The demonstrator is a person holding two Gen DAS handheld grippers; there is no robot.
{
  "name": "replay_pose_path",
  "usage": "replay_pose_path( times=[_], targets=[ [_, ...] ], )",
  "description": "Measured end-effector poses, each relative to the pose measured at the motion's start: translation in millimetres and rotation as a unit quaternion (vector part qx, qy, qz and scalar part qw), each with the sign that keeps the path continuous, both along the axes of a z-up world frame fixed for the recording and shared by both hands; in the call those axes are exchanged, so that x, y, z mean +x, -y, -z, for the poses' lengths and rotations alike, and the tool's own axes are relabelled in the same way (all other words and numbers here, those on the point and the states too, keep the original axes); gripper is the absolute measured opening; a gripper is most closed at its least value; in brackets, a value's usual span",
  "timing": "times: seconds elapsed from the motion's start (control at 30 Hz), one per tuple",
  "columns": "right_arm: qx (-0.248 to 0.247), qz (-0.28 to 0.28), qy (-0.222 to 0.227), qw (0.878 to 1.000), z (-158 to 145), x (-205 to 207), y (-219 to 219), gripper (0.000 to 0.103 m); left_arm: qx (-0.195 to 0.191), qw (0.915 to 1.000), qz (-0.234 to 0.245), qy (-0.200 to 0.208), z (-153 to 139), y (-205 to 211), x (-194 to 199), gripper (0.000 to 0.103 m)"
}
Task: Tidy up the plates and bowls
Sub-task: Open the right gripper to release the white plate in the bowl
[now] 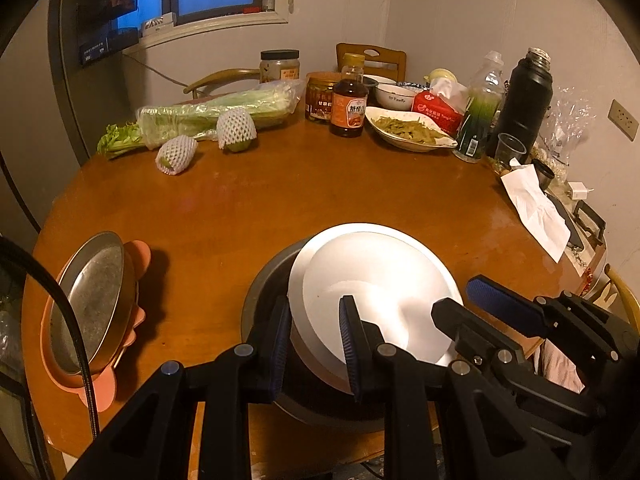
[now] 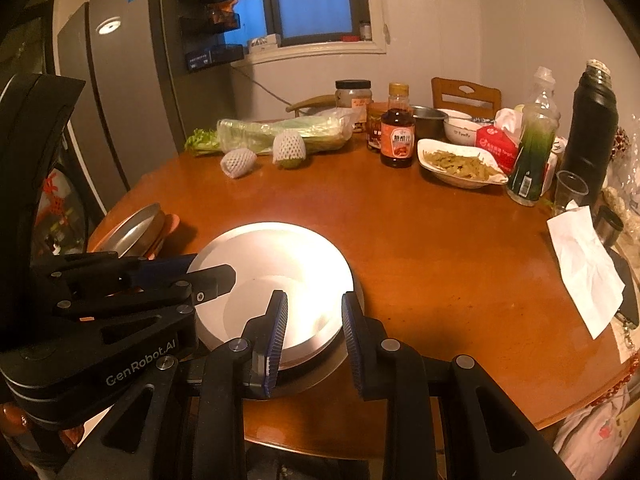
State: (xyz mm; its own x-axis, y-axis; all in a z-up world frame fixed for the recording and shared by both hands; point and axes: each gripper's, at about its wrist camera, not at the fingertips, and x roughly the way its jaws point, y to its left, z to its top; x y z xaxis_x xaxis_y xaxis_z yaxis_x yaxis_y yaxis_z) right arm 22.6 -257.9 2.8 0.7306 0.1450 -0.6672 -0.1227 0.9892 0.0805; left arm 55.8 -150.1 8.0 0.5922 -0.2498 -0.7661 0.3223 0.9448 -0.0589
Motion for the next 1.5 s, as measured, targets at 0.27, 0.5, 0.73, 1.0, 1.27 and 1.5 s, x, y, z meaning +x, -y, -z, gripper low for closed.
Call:
replay_pose_path(
  times=[0.27, 0.5, 0.73, 1.0, 1.27, 1.5],
  targets=[
    [-0.005, -0.001, -0.004, 1.000, 5.8, 5.4, -4.3, 0.030, 0.002, 1.0000, -0.003, -0.005, 8.7, -3.2, 4.5, 0.024],
    [-0.005, 0.001, -0.004, 1.000, 6.8, 7.5, -7.9, 0.030, 0.003, 1.0000, -0.004, -0.006, 12.2, -5.1, 7.5, 0.024],
    [0.000, 0.000, -0.006, 1.000, 5.6, 9.1, -8.3, 0.030, 0.001, 1.0000, -0.007, -0.005, 11.5, -8.3, 8.6, 0.024],
    [0.006, 0.004, -0.003, 1.000, 2.6, 8.7, -4.6, 0.034, -0.002, 1.0000, -0.007, -0.005, 9.8, -10.2, 7.8, 0.024],
    [0.008, 0.011, -0.001, 1.000, -1.0, 9.2, -0.7, 0.035, -0.007, 0.9999, -0.010, 0.000, 3.1, -14.5, 5.5, 0.024],
    [0.008, 0.015, -0.001, 1.000, -1.9, 11.0, 0.7, 0.043, -0.010, 0.9998, -0.016, 0.004, 0.3, -20.4, 4.7, 0.028]
  ],
)
